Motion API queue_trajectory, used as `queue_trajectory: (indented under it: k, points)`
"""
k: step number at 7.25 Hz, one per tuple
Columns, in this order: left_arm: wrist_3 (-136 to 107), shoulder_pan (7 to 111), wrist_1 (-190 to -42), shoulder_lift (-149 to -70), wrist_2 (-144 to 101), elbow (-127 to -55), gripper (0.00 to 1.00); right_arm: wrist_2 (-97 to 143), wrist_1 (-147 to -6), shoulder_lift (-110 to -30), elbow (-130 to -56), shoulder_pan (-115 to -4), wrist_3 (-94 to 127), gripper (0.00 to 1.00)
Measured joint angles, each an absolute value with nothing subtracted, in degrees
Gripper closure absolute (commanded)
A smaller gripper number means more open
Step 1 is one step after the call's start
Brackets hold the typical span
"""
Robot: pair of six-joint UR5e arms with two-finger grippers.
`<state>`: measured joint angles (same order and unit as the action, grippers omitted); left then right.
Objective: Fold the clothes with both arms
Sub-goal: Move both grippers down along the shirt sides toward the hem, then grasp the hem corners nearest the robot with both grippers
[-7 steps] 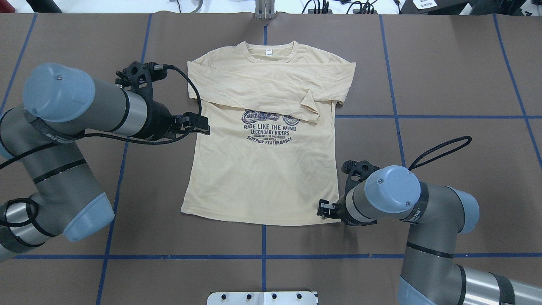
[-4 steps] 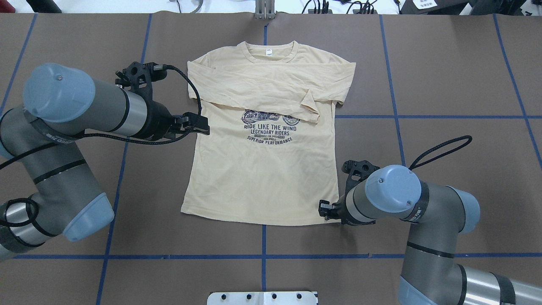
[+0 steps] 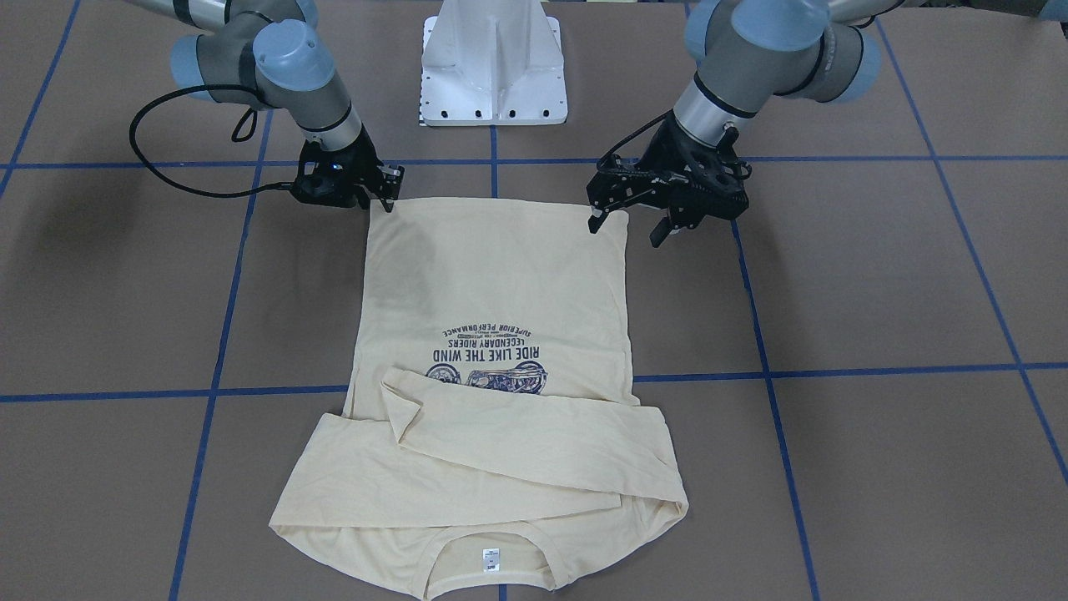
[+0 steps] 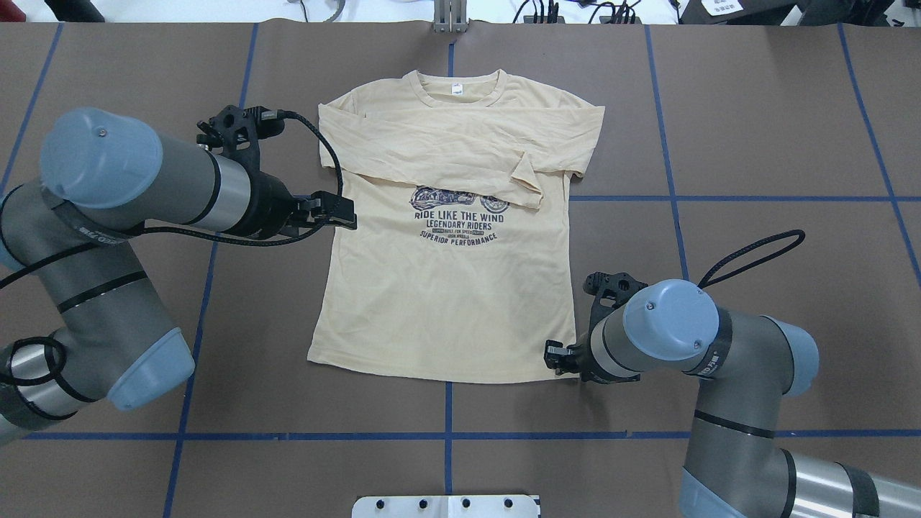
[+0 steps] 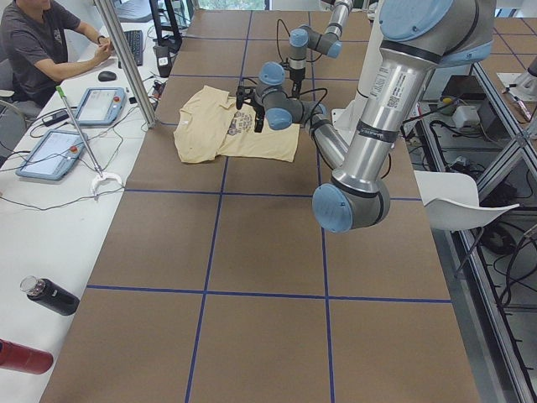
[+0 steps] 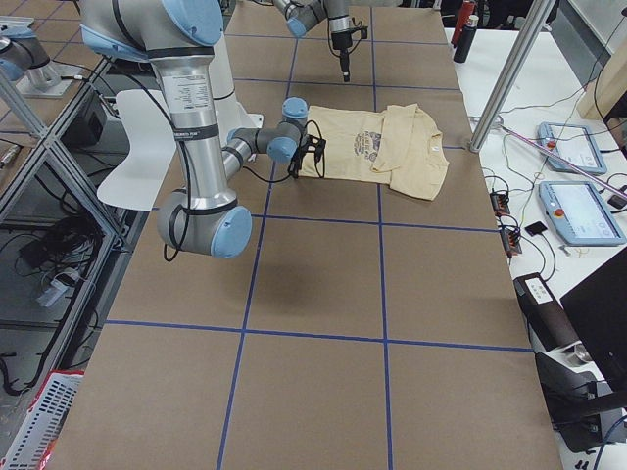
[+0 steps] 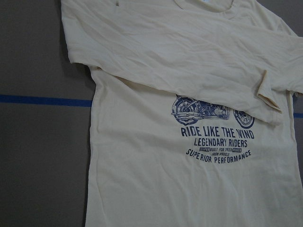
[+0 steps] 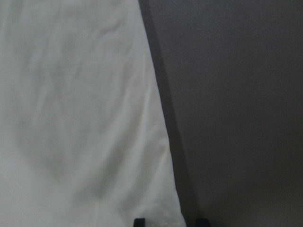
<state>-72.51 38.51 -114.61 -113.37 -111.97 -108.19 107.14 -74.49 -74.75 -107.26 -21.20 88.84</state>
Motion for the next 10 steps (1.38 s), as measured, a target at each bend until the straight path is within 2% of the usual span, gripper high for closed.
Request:
queue_trajectory:
  k: [7,10]
  points:
    - [-72.76,38.16,-114.44,-112.72,-111.54,-108.1,0.0,107.91,-78.3,-74.57,-110.77,-22.23,88.73,1.0]
    - [-76.68,31.69,-113.89,-109.8,-105.01,-108.09,0.0,108.08,-78.23,-74.4,-111.53,-22.74,88.85,1.0]
